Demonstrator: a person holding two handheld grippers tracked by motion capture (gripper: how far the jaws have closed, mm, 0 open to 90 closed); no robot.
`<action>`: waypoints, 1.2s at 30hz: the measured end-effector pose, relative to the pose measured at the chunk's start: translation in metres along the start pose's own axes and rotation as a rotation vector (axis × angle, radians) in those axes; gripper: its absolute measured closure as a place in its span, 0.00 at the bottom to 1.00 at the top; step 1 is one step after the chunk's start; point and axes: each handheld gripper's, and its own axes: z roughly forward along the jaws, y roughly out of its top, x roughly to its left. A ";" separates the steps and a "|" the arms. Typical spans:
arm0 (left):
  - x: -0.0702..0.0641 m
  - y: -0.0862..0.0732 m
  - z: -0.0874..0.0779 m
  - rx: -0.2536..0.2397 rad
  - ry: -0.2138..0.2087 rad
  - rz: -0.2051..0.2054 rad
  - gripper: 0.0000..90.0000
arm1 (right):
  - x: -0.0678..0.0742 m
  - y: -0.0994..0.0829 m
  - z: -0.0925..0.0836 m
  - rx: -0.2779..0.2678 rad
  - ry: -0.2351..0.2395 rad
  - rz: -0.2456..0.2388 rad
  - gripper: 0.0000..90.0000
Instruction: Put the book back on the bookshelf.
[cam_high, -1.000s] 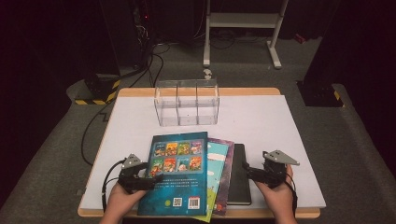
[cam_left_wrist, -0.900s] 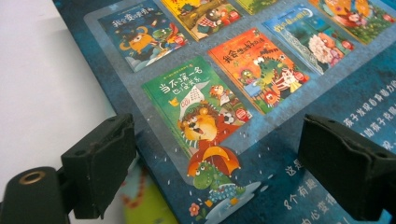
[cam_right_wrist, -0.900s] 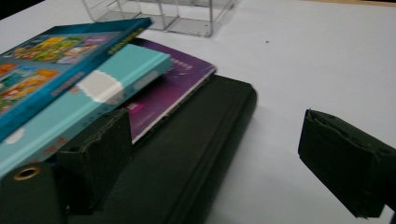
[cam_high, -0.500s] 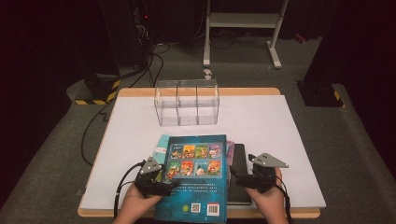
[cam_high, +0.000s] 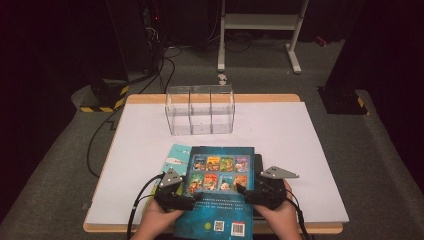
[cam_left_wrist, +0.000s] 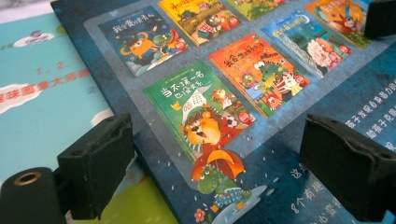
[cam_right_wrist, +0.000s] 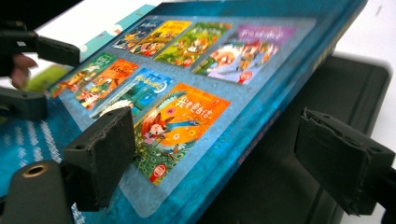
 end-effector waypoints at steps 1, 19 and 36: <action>0.002 -0.001 -0.001 0.005 -0.010 -0.008 0.12 | -0.001 0.000 0.000 0.004 0.014 0.007 0.15; -0.006 0.020 0.007 0.024 0.096 0.057 0.22 | 0.001 0.012 0.010 -0.019 -0.033 -0.012 0.30; 0.008 0.018 0.014 0.020 -0.003 -0.060 0.28 | -0.005 0.009 0.000 0.002 -0.015 0.046 0.31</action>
